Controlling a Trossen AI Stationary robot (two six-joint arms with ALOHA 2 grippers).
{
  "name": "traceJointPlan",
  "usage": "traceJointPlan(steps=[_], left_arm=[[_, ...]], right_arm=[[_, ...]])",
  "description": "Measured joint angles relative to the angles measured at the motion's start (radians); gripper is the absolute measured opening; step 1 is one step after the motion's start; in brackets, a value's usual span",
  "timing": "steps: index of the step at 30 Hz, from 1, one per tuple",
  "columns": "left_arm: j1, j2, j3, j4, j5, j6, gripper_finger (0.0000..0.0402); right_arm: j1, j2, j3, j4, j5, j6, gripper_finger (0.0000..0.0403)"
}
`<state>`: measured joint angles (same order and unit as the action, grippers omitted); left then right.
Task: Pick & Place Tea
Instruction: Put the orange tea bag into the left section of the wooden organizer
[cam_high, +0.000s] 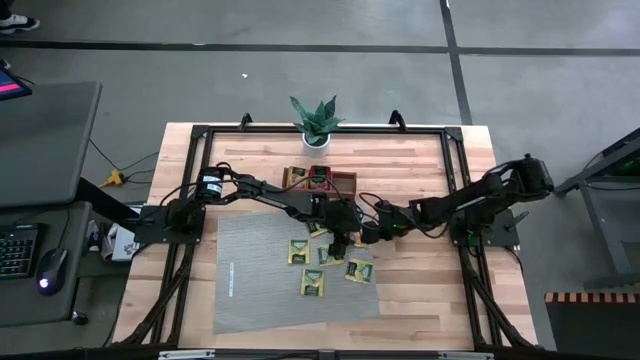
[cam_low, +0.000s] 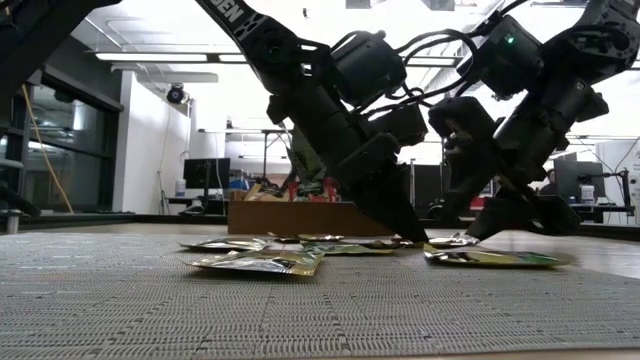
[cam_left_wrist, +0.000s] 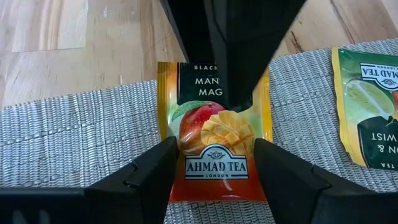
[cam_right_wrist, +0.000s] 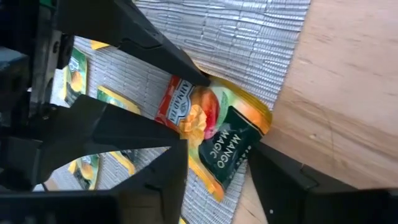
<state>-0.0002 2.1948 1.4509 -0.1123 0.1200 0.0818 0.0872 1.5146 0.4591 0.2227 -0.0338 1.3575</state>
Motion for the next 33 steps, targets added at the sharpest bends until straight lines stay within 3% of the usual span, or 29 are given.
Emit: traceJointPlan(steps=[11, 33], left_arm=[[0.000, 0.000, 0.001, -0.008, 0.001, 0.000, 0.0214], [0.001, -0.001, 0.004, -0.088, -0.003, -0.060, 0.0214]], right_arm=[[0.000, 0.002, -0.002, -0.019, 0.006, -0.043, 0.0008], [-0.001, -0.003, 0.002, -0.072, -0.021, -0.128, 0.0001]])
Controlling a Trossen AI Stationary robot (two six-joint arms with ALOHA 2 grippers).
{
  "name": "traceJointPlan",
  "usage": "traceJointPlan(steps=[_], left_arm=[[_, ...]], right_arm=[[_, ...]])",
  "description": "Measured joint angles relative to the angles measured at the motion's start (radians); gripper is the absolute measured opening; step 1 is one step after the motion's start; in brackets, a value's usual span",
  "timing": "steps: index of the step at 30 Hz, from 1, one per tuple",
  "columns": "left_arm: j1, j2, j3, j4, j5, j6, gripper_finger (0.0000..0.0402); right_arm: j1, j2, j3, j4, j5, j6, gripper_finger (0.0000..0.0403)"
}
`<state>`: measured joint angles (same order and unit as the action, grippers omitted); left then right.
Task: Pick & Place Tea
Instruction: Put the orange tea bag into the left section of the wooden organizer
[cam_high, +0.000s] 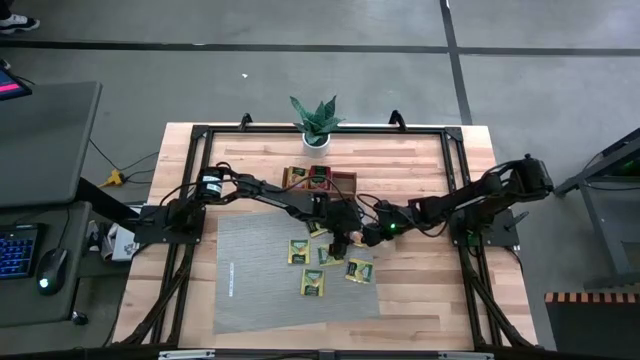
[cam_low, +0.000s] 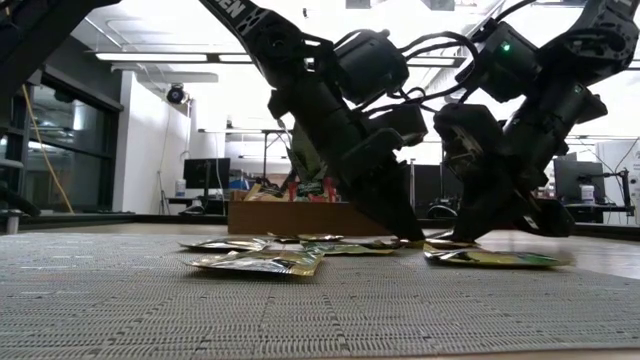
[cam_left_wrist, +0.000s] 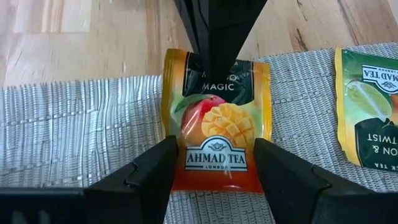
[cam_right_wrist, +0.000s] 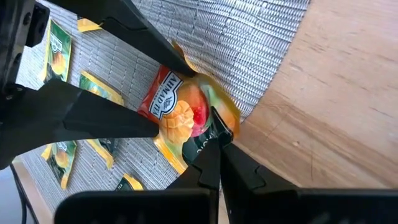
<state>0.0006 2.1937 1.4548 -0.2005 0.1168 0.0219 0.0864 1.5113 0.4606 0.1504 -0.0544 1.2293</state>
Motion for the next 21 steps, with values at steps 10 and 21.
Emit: traceJointPlan(steps=[10, 21], left_arm=[[-0.001, 0.000, 0.000, -0.015, -0.054, -0.024, 0.0214], [0.000, -0.001, -0.002, -0.035, -0.062, -0.053, 0.0214]], right_arm=[[-0.008, -0.134, -0.002, -0.178, 0.042, -0.018, 0.0000], [-0.009, -0.307, -0.002, -0.306, 0.109, -0.049, 0.0000]])
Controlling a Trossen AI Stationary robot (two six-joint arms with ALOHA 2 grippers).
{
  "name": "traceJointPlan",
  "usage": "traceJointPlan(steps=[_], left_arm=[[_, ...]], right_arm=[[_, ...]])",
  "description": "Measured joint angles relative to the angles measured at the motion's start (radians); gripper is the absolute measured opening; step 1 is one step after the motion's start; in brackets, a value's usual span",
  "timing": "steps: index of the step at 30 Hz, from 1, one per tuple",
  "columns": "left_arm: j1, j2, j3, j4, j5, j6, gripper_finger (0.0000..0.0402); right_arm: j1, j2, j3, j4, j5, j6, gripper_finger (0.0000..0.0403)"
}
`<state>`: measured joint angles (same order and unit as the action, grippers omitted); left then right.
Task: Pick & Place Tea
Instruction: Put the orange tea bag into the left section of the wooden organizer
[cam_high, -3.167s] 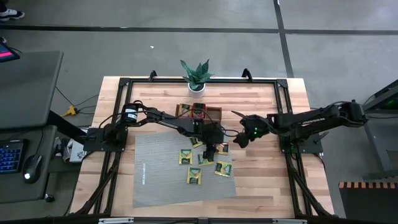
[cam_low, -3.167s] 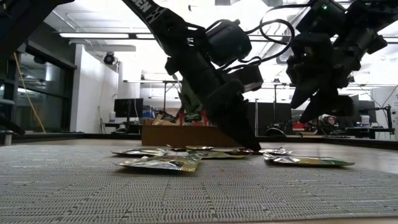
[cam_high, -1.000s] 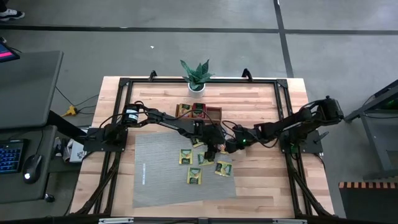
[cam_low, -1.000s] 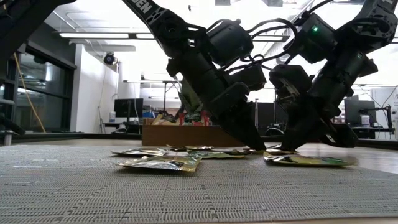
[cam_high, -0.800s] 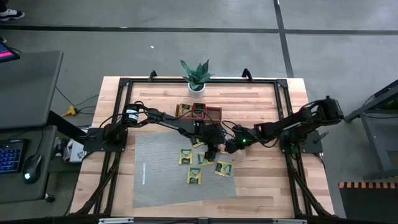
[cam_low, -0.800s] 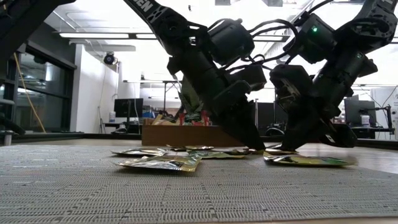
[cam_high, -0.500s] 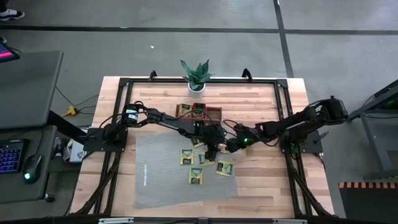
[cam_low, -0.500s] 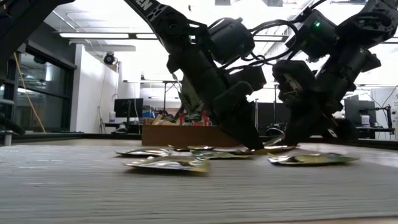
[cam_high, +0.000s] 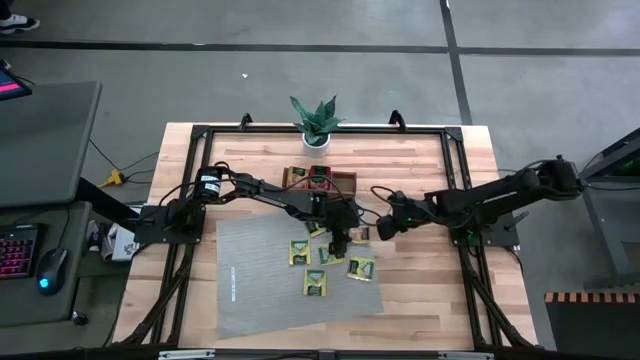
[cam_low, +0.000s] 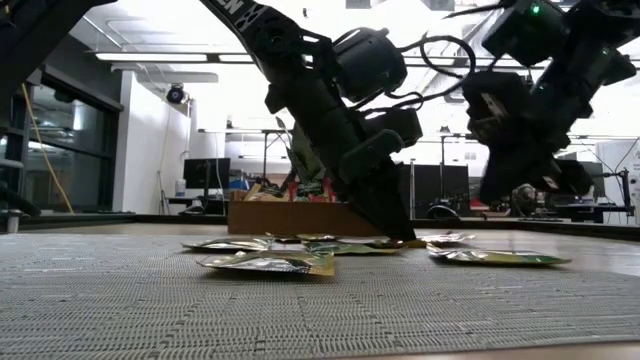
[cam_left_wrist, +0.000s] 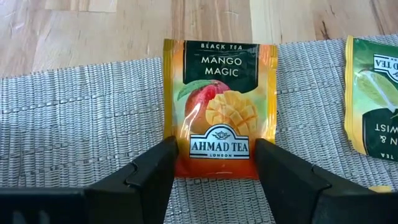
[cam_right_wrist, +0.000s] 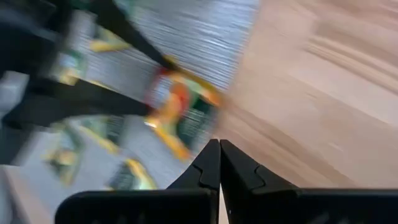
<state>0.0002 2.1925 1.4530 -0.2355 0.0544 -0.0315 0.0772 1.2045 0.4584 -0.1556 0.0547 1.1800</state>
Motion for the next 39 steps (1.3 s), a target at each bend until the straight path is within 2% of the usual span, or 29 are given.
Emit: traceJointPlan(steps=[5, 9, 20, 24, 28, 34, 39], left_arm=[[0.000, 0.000, -0.001, 0.004, 0.010, -0.003, 0.0214], [0.000, 0.000, -0.001, 0.005, 0.018, -0.004, 0.0214], [0.006, 0.000, -0.002, 0.020, 0.010, -0.007, 0.0214], [0.006, 0.000, -0.002, 0.022, 0.010, -0.006, 0.0214], [0.006, 0.000, -0.002, 0.024, 0.010, -0.006, 0.0214], [0.006, 0.000, -0.002, 0.023, 0.010, 0.000, 0.0214], [0.006, 0.000, -0.002, 0.024, 0.008, 0.000, 0.0214]], right_arm=[[0.000, -0.002, -0.001, 0.047, 0.009, -0.020, 0.0002], [0.000, -0.001, 0.000, 0.060, 0.027, -0.028, 0.0025], [0.001, 0.116, 0.000, 0.169, 0.046, 0.030, 0.0181], [0.000, 0.174, 0.000, 0.184, 0.037, 0.103, 0.0213], [0.000, 0.233, 0.000, 0.257, -0.004, 0.110, 0.0219], [0.000, 0.263, 0.001, 0.310, -0.009, 0.131, 0.0219], [-0.001, 0.261, 0.001, 0.303, -0.008, 0.132, 0.0184]])
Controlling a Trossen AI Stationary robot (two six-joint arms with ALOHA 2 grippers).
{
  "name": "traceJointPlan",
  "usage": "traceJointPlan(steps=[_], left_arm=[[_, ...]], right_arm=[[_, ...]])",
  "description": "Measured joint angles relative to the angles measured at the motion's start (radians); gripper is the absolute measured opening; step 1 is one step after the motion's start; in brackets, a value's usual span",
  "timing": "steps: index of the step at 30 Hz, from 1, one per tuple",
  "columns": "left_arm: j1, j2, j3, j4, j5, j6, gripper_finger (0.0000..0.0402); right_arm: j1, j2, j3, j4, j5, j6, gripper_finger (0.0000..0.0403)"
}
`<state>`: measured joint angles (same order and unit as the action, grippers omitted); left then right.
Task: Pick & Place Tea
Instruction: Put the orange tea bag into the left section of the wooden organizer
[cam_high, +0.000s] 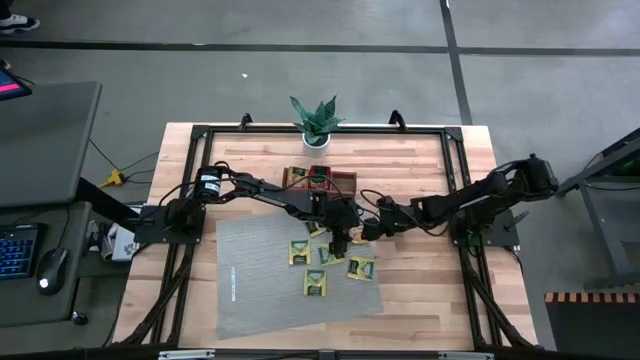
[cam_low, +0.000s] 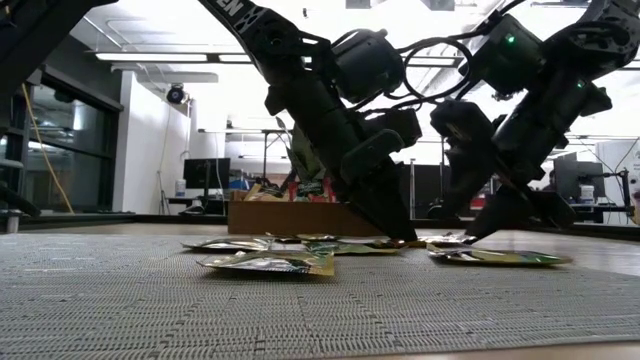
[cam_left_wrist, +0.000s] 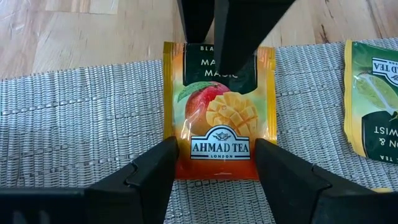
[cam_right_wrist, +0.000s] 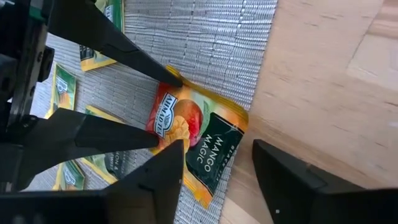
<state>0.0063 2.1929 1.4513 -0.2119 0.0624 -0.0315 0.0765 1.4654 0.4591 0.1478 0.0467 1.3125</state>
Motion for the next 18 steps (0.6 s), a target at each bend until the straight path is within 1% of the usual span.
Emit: traceJointPlan(steps=[2, 11, 13, 15, 18], left_arm=[[0.000, 0.000, 0.000, 0.000, 0.000, 0.000, 0.0214], [0.000, 0.000, 0.001, 0.001, -0.002, 0.000, 0.0214], [0.000, 0.000, 0.001, 0.002, -0.002, 0.005, 0.0214], [0.000, 0.000, 0.001, 0.003, -0.002, 0.007, 0.0214], [0.000, 0.000, 0.001, 0.004, -0.002, 0.008, 0.0214]], right_arm=[[0.000, 0.000, 0.000, 0.000, -0.005, -0.001, 0.0158], [0.000, 0.000, 0.000, -0.001, -0.012, -0.035, 0.0016], [-0.001, 0.000, 0.000, -0.001, -0.018, -0.053, 0.0006], [-0.001, 0.000, 0.000, -0.002, -0.020, -0.056, 0.0011], [-0.001, 0.000, 0.000, -0.004, -0.025, -0.078, 0.0003]])
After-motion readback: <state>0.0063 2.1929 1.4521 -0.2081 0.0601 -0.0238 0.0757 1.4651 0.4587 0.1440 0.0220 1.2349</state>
